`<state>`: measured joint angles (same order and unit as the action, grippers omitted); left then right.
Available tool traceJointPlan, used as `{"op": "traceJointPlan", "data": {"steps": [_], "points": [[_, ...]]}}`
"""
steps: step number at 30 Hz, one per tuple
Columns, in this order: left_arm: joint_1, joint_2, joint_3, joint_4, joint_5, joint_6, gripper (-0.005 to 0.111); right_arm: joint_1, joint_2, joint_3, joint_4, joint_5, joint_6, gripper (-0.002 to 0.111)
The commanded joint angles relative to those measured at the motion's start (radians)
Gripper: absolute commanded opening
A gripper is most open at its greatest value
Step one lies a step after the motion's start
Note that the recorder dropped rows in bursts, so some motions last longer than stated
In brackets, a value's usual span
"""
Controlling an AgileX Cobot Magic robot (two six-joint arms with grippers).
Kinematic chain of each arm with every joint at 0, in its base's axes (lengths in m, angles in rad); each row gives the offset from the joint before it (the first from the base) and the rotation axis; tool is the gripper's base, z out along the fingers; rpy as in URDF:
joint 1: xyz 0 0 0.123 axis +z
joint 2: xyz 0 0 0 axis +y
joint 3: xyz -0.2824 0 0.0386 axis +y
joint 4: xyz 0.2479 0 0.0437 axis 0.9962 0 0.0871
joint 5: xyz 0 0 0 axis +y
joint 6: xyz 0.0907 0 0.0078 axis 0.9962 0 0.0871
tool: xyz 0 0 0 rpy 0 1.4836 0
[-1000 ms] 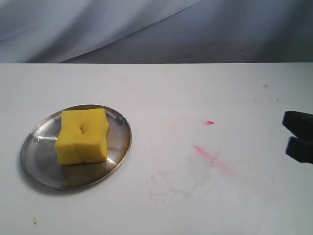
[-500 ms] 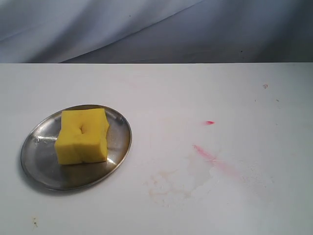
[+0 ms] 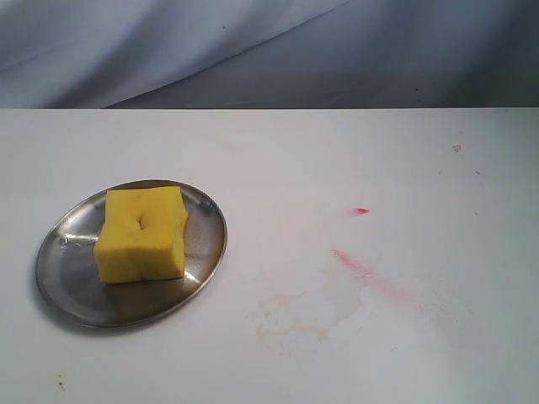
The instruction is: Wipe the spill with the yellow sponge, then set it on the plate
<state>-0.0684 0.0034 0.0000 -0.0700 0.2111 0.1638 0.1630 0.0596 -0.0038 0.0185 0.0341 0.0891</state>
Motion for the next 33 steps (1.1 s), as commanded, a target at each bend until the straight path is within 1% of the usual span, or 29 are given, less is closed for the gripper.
{"op": "traceJointPlan", "data": {"steps": [1,8,10,13,17,21,33], "points": [[-0.001,-0.003,0.0,0.001,-0.006,-0.004,0.0,-0.025,-0.053,0.004,-0.033,0.018,-0.009,0.0],[-0.001,-0.003,0.0,0.001,-0.006,-0.004,0.0,-0.025,-0.06,0.004,-0.033,0.018,-0.014,0.0],[-0.001,-0.003,0.0,0.001,-0.006,-0.004,0.0,-0.025,-0.06,0.004,-0.027,0.018,-0.044,0.0],[-0.001,-0.003,0.0,0.001,-0.006,-0.004,0.0,-0.025,-0.06,0.004,0.038,0.011,-0.128,0.0],[-0.001,-0.003,0.0,0.001,-0.006,-0.004,0.0,-0.025,-0.06,0.004,0.033,0.007,-0.128,0.0],[-0.001,-0.003,0.0,0.001,-0.006,-0.004,0.0,-0.023,-0.06,0.004,-0.011,0.007,-0.107,0.0],[-0.001,-0.003,0.0,0.001,-0.006,-0.004,0.0,-0.023,-0.06,0.004,-0.007,0.03,-0.107,0.0]]}}
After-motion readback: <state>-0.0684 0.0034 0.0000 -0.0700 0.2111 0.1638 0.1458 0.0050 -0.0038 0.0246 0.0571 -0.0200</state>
